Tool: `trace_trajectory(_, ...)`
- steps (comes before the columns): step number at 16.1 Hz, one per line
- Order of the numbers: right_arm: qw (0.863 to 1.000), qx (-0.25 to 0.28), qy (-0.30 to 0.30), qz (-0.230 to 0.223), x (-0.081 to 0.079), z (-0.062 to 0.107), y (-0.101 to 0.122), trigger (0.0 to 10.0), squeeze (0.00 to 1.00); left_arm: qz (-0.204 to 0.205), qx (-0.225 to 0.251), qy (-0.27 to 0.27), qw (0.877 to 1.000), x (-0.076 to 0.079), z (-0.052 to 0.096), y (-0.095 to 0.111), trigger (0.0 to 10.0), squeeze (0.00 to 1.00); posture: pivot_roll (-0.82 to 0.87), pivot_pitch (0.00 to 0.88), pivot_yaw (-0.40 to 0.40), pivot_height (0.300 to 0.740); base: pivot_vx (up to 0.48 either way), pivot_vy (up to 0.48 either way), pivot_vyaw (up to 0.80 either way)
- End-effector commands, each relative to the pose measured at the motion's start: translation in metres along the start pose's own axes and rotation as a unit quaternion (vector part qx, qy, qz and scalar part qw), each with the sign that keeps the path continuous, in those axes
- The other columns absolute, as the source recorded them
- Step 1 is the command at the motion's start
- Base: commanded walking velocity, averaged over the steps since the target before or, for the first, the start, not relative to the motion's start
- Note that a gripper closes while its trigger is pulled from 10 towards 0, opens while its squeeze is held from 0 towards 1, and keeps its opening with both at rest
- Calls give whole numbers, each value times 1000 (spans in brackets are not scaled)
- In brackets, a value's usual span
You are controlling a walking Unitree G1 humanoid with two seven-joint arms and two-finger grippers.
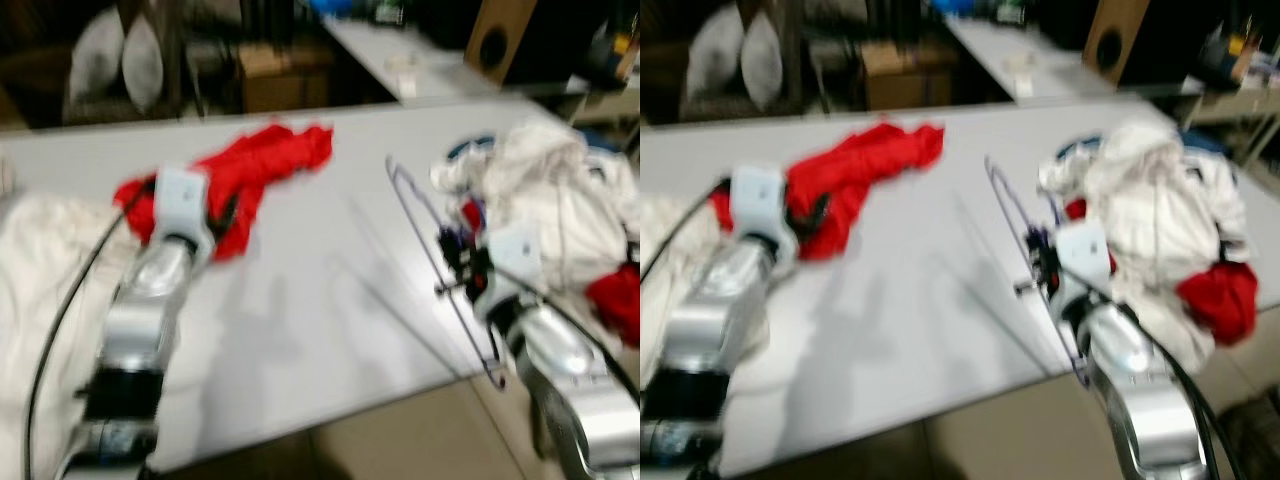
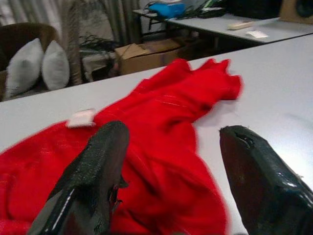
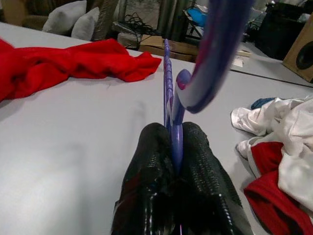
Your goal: Hang hanger
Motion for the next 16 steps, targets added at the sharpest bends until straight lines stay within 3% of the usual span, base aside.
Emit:
trace_trajectory(1,1000,2,-12,7,8,5,0,10000,0,-10,5,-12,1000,11,-4,5,10000,0,21,0,-15,740,270,0,0)
trace_trajectory(4,1000,-2,-15,13,8,8,-2,10000,0,-42,-46,-35,997,10,-3,-16,10000,0,-1,0,6,740,0,0,0)
trace_trajectory(5,1000,-2,-15,13,8,10,-1,10000,0,-34,-67,-39,996,8,-3,-24,10000,0,-7,0,11,740,0,0,0)
trace_trajectory(6,1000,-4,-14,11,8,13,-1,10000,0,-22,-88,-43,995,7,-4,-29,10000,655,-10,0,15,740,0,0,0)
trace_trajectory(7,1000,-7,-15,11,8,15,-3,10000,0,-21,-91,-43,995,6,-3,-31,10000,1000,-12,0,18,740,0,0,0)
trace_trajectory(11,1000,-17,-17,7,8,21,-9,10000,0,-40,-117,-21,992,-1,-1,-39,10000,1000,-11,0,24,740,0,0,0)
trace_trajectory(12,1000,-20,-15,8,6,21,-10,10000,0,-47,-136,-21,989,0,1,-50,10000,1000,-33,0,31,740,0,0,0)
trace_trajectory(14,1000,-19,-14,6,5,21,-9,10000,0,-13,-148,-46,988,11,-1,-60,10000,1000,-32,0,26,740,0,0,0)
trace_trajectory(15,1000,-15,-13,2,5,20,-6,10000,0,18,-157,-53,986,16,-5,-65,10000,882,-27,0,23,740,0,0,0)
trace_trajectory(16,1000,-15,-10,5,4,18,-6,10000,0,14,-164,-39,986,13,-8,-70,10000,0,-30,0,23,740,0,0,0)
Point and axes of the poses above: a point about 5 cm out from each wrist's last joint towards the gripper, its own z axis pointing back from the gripper into the wrist, its own y axis along the axis of the wrist's last joint, x = y × z, the point moved 2 cm from there along -z, pointing out of the wrist towards the gripper, and after that the axes turned 7 degrees about z, right-handed, at the moved point
